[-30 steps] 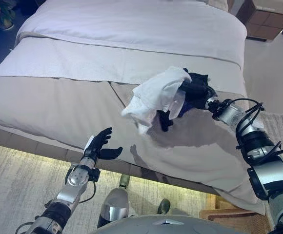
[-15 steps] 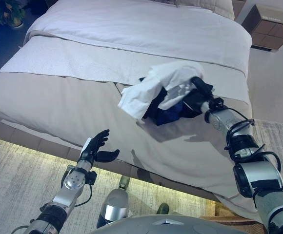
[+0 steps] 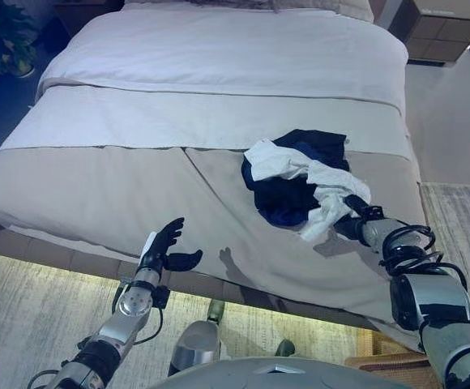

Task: Pick up the clothes from the bed and place them into the basket

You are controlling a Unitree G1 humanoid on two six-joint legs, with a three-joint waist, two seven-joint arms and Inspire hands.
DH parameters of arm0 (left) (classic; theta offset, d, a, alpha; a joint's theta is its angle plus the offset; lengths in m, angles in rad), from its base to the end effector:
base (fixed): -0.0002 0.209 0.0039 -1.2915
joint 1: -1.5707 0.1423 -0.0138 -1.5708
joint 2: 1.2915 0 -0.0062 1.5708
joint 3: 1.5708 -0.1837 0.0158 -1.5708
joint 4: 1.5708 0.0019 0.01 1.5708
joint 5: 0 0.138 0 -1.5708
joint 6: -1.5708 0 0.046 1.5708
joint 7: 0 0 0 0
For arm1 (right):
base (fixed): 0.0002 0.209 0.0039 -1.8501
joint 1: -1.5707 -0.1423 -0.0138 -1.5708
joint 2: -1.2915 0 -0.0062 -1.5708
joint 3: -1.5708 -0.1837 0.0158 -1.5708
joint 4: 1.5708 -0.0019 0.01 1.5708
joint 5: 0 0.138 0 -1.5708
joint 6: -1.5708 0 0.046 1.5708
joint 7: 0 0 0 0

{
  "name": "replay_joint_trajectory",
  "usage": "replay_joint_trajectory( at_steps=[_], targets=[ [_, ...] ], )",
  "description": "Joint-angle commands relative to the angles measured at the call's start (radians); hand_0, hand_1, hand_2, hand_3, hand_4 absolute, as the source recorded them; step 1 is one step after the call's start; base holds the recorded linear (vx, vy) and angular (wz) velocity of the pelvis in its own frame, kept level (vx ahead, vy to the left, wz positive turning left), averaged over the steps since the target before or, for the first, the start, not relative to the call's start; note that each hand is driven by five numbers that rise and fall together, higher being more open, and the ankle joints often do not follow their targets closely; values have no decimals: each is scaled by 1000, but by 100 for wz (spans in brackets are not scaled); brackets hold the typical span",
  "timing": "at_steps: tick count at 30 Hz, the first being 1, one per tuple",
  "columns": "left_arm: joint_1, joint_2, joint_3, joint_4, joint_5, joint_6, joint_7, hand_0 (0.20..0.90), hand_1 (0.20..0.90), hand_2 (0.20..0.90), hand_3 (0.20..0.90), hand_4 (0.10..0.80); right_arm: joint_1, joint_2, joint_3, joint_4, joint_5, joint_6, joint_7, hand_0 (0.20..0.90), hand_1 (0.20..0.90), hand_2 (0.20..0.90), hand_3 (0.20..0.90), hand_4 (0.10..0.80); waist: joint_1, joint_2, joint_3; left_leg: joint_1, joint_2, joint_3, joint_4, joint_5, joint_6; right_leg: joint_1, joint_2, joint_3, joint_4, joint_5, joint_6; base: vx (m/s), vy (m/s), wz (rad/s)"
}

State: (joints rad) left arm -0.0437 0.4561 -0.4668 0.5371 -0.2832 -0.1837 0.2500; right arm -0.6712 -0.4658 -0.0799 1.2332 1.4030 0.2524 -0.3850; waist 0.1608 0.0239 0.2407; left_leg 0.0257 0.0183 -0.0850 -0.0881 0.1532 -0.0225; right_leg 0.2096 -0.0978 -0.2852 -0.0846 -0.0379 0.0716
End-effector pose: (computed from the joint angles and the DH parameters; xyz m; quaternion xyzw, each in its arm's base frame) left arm 0.1726 0.2009 -0.0386 0.1607 0.1953 -0.0097 0.9674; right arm 0.2836 -0.2708 0.0300 0.4716 0.3063 -0.3543 0.7472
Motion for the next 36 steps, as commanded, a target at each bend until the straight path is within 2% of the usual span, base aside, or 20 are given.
replay_joint_trajectory(
  at_steps=[1,6,7,8,9,10,11,12,14,16,20,22,25,31,36],
  targets=[
    [-128,-11,12,3,-15,-44,38,900,900,900,900,800,-73,-59,74,-34,-256,61,94,900,900,900,900,800,13,-24,-29,59,-30,22,3,-147,24,-117,-23,115,13,109,4,-47,3,-5],
    [-131,-4,46,-22,6,-16,18,900,900,900,900,800,-91,-177,250,-20,-827,163,300,900,900,900,900,800,13,-42,-25,63,-30,25,2,-145,20,-113,-22,117,12,109,6,-15,-4,-2],
    [-122,-1,57,-27,13,-17,9,900,900,900,900,800,-108,-219,308,-12,-1032,185,365,900,900,900,900,800,16,-47,-23,69,-27,28,3,-148,18,-107,-21,116,13,106,8,0,0,0],
    [-121,0,60,-29,14,-16,7,900,900,900,900,800,-113,-227,317,-9,-1096,188,382,900,900,900,900,800,16,-49,-25,65,-28,28,2,-145,18,-111,-22,115,13,108,9,0,0,0],
    [-106,8,68,-41,22,-17,-4,900,900,900,900,800,-137,-280,402,5,-1347,204,462,900,900,900,900,800,24,-56,-25,67,-27,27,2,-143,16,-109,-23,113,15,109,11,0,0,0],
    [-92,15,72,-53,28,-18,-9,900,900,900,900,800,-158,-310,462,11,-1504,218,515,900,900,900,900,800,30,-61,-26,67,-26,26,1,-141,16,-109,-23,111,16,110,13,0,0,0],
    [-90,15,73,-55,29,-18,-10,900,900,900,900,800,-162,-313,469,12,-1530,220,524,900,900,900,900,800,30,-61,-26,68,-26,26,1,-141,16,-108,-23,110,16,109,13,0,0,0],
    [-71,28,74,-69,32,-28,-17,900,900,900,900,800,-192,-344,544,17,-1709,238,573,900,900,900,900,800,40,-67,-23,69,-25,25,3,-140,17,-105,-24,107,18,111,15,0,0,0],
    [-60,35,75,-74,33,-36,-23,900,900,900,900,800,-208,-352,578,13,-1791,252,598,900,900,900,900,800,46,-70,-22,70,-25,24,4,-139,17,-103,-24,104,20,110,16,3,-9,-2],
    [-42,42,71,-74,36,-58,-33,900,900,900,900,800,-254,-343,631,-11,-1953,284,558,900,900,900,900,800,58,-70,-24,69,-24,23,3,-137,18,-99,-24,100,19,109,17,2,-3,-2],
    [-31,46,63,-85,35,-66,-36,900,900,900,900,800,-296,-330,676,-39,-2159,320,518,900,900,900,900,800,68,-67,-29,65,-26,19,5,-139,21,-100,-24,98,20,105,19,0,1,-2],
    [-29,44,50,-99,31,-64,-26,900,900,900,900,800,-313,-314,713,-74,-2156,318,388,900,900,900,900,800,71,-61,-31,57,-28,16,6,-139,24,-104,-26,96,19,104,21,0,0,0],
    [-28,36,47,-101,27,-64,-18,900,900,900,900,800,-311,-295,702,-134,-2018,221,266,900,900,900,900,800,67,-54,-35,51,-32,15,8,-141,26,-110,-28,97,20,99,22,-6,18,5],
    [-16,35,96,-136,30,-32,-25,900,900,900,900,800,-202,-309,621,-251,-1746,64,319,900,900,900,900,800,49,-53,-30,45,-31,17,13,-144,24,-120,-31,99,32,93,21,4,3,4],
    [-21,37,116,-152,30,-35,-30,900,900,900,900,800,-163,-270,557,-250,-1600,63,310,900,900,900,900,800,46,-43,-10,38,-29,19,24,-145,23,-130,-31,98,60,78,10,6,-5,1]
  ],
)
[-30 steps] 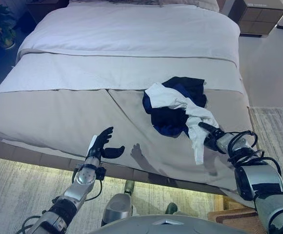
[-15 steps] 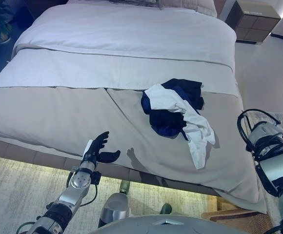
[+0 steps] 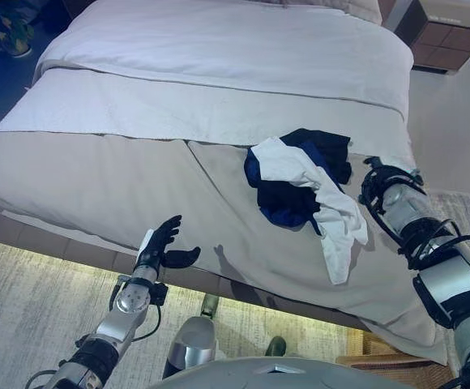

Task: Pick up the clothes from the bed and place them into the basket

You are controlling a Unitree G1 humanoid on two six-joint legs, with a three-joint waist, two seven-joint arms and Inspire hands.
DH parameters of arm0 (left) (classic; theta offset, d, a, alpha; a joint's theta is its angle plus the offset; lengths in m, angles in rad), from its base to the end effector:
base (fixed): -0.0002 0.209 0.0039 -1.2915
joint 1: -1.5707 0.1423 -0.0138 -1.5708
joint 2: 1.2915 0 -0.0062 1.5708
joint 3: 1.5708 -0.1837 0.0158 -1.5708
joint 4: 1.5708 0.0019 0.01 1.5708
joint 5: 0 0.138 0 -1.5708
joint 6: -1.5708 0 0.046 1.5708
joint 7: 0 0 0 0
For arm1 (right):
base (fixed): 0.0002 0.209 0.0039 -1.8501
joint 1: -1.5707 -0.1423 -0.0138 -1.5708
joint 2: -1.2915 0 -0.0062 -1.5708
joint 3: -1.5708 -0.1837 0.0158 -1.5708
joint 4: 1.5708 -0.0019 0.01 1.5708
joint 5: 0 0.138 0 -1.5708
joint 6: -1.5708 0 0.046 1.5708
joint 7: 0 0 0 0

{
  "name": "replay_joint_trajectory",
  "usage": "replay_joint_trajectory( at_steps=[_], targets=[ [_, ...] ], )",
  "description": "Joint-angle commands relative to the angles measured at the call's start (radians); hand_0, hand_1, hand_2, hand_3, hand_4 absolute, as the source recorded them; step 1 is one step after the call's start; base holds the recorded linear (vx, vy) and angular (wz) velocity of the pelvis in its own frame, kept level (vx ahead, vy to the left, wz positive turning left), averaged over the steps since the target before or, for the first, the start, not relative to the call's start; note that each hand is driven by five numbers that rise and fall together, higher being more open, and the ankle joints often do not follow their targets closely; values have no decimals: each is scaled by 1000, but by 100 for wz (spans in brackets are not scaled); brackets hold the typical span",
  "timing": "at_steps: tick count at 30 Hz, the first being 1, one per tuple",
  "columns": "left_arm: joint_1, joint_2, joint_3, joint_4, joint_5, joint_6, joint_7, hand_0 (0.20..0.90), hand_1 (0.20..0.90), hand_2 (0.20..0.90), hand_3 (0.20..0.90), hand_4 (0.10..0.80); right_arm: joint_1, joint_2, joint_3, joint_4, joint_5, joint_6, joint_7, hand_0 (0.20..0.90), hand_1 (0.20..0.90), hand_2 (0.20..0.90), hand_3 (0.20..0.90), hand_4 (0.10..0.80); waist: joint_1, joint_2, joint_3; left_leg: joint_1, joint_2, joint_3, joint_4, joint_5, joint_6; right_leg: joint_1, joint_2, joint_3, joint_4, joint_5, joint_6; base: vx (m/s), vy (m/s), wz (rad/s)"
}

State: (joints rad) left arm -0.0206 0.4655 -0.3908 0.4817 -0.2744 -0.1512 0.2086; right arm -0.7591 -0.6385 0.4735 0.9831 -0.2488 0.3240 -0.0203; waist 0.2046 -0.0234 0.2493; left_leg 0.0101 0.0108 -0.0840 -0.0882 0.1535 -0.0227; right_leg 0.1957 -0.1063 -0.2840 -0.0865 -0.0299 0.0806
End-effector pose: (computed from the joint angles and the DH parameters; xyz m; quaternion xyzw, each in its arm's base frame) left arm 0.1748 0.2100 -0.0304 0.1519 0.1896 -0.0018 0.9700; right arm 0.3098 -0.2784 0.0869 -0.5234 0.2766 -0.0795 0.8020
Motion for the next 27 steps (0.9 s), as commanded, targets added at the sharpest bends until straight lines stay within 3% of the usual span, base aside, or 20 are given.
replay_joint_trajectory(
  at_steps=[1,8,19,27],
  targets=[
    [-49,34,48,-118,10,-65,7,900,900,900,900,800,-61,-90,-21,7,131,-31,-86,900,900,900,900,800,3,12,-3,45,-22,15,36,-148,24,-125,-24,93,80,63,-2,0,0,0],
    [-94,37,43,-132,-25,-88,14,900,900,900,900,800,-50,-84,-113,34,332,-94,-148,900,900,900,900,800,-7,41,77,-9,-29,13,85,-155,26,-177,-24,94,122,53,-18,-104,-10,-3],
    [-93,42,34,-140,-39,-111,27,900,900,900,900,800,-35,-109,-131,65,305,-129,-152,900,900,900,900,800,-20,63,112,-25,-37,13,85,-150,24,-198,-21,96,123,54,-24,-33,2,0],
    [-150,35,15,-138,-54,-135,56,900,900,900,900,800,-123,-110,-84,97,263,-178,-150,900,900,900,900,800,-12,96,207,-134,-60,1,219,-163,24,-289,-31,66,259,6,-53,-111,23,-2]
  ],
)
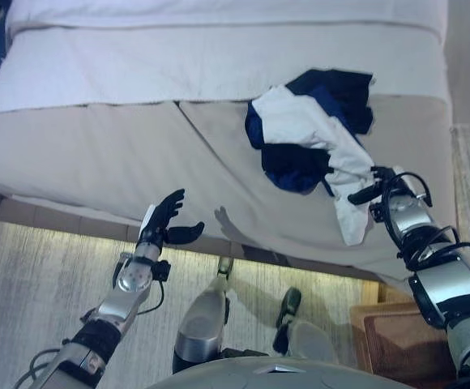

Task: Pick up the clothes from the bed and place them into the basket

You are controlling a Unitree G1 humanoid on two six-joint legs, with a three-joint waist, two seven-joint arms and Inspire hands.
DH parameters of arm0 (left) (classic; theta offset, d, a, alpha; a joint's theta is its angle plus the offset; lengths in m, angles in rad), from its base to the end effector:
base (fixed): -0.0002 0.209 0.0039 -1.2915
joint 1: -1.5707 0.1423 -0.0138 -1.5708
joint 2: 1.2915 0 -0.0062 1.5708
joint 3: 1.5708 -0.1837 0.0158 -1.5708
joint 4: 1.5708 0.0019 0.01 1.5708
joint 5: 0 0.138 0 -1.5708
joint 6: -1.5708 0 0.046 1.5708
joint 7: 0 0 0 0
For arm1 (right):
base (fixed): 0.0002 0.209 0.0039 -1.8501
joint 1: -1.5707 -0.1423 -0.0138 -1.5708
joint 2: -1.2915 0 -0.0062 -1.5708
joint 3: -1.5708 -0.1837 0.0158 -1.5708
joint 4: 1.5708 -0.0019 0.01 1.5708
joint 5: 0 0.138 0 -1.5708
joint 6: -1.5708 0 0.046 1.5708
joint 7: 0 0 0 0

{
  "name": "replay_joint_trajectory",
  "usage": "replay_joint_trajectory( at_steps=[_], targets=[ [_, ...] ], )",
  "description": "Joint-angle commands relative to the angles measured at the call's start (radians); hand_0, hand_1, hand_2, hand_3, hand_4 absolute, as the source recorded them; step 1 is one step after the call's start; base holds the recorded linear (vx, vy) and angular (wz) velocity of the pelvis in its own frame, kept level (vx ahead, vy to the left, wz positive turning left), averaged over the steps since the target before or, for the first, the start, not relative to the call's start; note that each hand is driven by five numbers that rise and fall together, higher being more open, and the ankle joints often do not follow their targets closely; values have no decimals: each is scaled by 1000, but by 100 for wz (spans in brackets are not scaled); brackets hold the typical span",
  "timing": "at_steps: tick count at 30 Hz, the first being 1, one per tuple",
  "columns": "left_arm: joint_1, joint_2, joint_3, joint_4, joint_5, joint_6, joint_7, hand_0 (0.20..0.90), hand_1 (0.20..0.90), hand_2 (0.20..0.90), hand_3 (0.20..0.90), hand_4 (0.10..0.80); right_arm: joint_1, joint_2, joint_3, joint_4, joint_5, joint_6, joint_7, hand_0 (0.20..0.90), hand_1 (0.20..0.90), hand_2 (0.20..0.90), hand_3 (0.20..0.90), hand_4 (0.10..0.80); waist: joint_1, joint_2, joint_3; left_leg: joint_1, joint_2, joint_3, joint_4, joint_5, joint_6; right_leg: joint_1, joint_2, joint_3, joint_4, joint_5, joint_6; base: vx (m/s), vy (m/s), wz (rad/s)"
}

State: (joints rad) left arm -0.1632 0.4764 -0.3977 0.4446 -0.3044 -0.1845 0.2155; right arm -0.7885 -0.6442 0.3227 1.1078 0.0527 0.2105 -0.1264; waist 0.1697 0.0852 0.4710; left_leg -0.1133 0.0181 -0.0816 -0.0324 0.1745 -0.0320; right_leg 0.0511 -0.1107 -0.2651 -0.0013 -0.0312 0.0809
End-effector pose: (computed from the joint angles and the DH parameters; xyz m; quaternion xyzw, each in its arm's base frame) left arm 0.2159 0.2002 0.0027 0.1389 0.0910 -0.0136 0.9860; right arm 0.3080 -0.2965 0.0916 -0.3448 0.2463 -0.1744 0.8888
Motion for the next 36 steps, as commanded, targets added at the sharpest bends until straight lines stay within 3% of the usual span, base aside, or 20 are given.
replay_joint_trajectory(
  at_steps=[1,3,4,5,6,7,14,19,30,36],
  targets=[
    [-12,23,18,-99,-25,-107,52,900,900,900,900,800,-101,-102,73,-25,-37,-65,-48,900,900,900,900,800,25,-8,-3,-24,-71,-5,179,-186,35,-158,-29,43,193,2,-56,-81,7,1],
    [-16,22,13,-103,-29,-109,56,900,900,900,900,800,-110,-96,83,-20,-37,-66,-56,900,900,900,900,800,30,-1,15,-48,-78,-10,204,-187,38,-181,-32,35,225,-8,-63,-76,7,5],
    [-15,21,12,-103,-28,-112,57,900,900,900,900,800,-114,-96,85,-21,-39,-65,-60,846,846,846,837,737,32,2,21,-58,-82,-12,214,-188,40,-191,-33,31,237,-13,-66,-69,5,6],
    [-15,20,10,-105,-27,-114,58,900,900,900,900,800,-120,-96,88,-20,-38,-64,-66,589,589,589,538,438,34,5,27,-68,-85,-15,224,-189,41,-200,-34,27,248,-16,-69,-54,2,3],
    [-15,20,9,-107,-27,-113,59,900,900,900,900,800,-122,-96,89,-20,-39,-64,-67,552,552,552,494,394,35,6,29,-71,-86,-16,226,-189,41,-203,-35,25,251,-17,-70,-57,0,3],
    [-12,19,10,-105,-25,-116,57,900,900,900,900,800,-128,-95,90,-19,-44,-65,-78,300,300,300,200,100,39,10,37,-79,-90,-21,235,-190,43,-211,-36,21,262,-21,-74,-48,-2,8],
    [7,21,14,-115,-15,-128,53,900,900,900,900,800,-143,-92,108,-33,-80,-61,-120,300,300,300,200,100,46,10,30,-50,-85,-24,184,-177,45,-189,-32,14,225,-10,-67,-10,-6,6],
    [12,28,22,-126,-17,-119,49,900,900,900,900,800,-137,-109,113,-77,-100,-46,-131,300,300,300,200,100,32,-11,-3,-4,-71,-7,137,-178,41,-148,-25,28,168,7,-54,6,2,1],
    [73,33,44,-125,7,-52,23,900,900,900,900,800,-28,-177,49,-256,-103,-50,-104,300,300,300,200,100,-23,-91,-172,145,-28,62,45,-195,35,-20,-4,105,50,43,-25,111,2,-12],
    [106,27,42,-64,40,4,7,900,900,900,900,800,-7,-243,0,-401,-20,-66,-117,300,300,300,200,100,-53,-115,-253,203,-14,81,2,-195,30,27,8,127,19,47,-18,125,-1,-10]
  ],
)
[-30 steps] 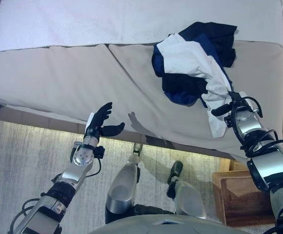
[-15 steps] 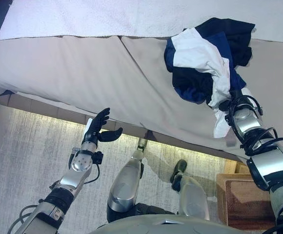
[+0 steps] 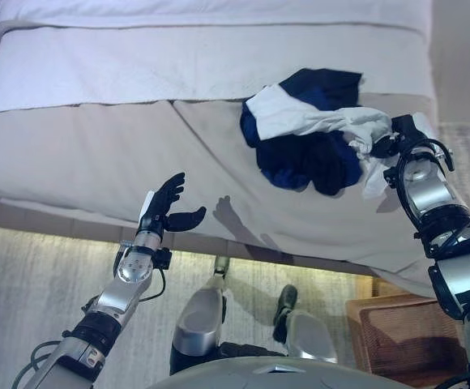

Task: Pick up the clothes from the bed and place them into the basket

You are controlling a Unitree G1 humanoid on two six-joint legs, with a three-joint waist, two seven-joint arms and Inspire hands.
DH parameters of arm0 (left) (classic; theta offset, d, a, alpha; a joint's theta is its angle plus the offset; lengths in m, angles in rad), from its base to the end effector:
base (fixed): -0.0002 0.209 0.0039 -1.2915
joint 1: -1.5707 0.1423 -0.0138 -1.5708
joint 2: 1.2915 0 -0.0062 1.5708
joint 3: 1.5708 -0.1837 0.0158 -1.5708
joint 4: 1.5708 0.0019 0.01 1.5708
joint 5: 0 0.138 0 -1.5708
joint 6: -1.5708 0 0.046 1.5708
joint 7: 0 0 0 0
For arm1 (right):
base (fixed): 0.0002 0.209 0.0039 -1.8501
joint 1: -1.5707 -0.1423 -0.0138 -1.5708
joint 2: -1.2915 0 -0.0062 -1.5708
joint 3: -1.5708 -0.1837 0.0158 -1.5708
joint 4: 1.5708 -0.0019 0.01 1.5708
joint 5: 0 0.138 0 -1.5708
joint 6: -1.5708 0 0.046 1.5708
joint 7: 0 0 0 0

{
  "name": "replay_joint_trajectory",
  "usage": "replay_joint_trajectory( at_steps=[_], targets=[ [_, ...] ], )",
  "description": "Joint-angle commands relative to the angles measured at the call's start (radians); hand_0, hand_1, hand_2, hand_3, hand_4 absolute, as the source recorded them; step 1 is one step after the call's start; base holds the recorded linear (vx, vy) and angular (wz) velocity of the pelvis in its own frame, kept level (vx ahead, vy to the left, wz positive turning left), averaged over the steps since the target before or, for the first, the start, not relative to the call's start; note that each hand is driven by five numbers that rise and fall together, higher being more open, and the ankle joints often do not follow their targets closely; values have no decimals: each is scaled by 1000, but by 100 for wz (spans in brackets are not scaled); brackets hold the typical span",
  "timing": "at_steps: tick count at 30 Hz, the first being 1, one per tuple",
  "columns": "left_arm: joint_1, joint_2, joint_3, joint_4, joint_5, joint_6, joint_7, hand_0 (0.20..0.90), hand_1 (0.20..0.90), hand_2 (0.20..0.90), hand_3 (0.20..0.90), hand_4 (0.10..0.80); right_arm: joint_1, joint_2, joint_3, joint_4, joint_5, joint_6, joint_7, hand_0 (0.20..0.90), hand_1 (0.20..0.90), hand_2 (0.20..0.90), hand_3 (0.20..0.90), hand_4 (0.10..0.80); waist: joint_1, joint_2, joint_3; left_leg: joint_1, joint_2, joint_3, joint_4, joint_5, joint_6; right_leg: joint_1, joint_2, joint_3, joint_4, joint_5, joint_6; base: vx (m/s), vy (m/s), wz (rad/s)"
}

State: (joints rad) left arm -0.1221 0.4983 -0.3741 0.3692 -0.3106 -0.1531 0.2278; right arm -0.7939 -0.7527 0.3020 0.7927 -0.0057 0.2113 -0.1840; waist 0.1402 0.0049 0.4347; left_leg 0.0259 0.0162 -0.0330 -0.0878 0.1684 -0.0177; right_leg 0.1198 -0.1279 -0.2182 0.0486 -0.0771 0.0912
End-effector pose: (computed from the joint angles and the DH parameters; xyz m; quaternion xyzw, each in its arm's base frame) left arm 0.2102 0.2042 0.0074 0.1365 0.0895 -0.0036 0.9866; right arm 0.3194 -0.2914 0.1522 -0.4009 0.0855 -0.1913 0.8918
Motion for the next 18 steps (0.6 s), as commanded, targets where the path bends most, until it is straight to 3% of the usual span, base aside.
replay_joint_trajectory(
  at_steps=[1,8,18],
  targets=[
    [65,6,18,25,47,-24,-9,900,900,900,900,800,-4,-141,9,-106,44,-69,-62,300,300,300,200,100,-28,-37,-223,69,-11,36,56,-190,15,-39,27,82,-31,92,-28,74,4,-16],
    [63,6,9,77,67,-33,-45,900,900,900,900,800,-16,-221,-66,-223,61,-126,-107,300,300,300,200,100,-65,-50,-255,99,-4,65,44,-204,10,-15,30,109,-65,100,-19,35,6,-14],
    [39,-24,-22,145,95,-37,-51,900,900,900,900,800,33,-298,-186,-316,89,-78,-142,300,300,300,200,100,-149,-51,-290,125,19,136,35,-218,-1,-20,37,173,-105,127,-4,13,28,-23]
  ],
)
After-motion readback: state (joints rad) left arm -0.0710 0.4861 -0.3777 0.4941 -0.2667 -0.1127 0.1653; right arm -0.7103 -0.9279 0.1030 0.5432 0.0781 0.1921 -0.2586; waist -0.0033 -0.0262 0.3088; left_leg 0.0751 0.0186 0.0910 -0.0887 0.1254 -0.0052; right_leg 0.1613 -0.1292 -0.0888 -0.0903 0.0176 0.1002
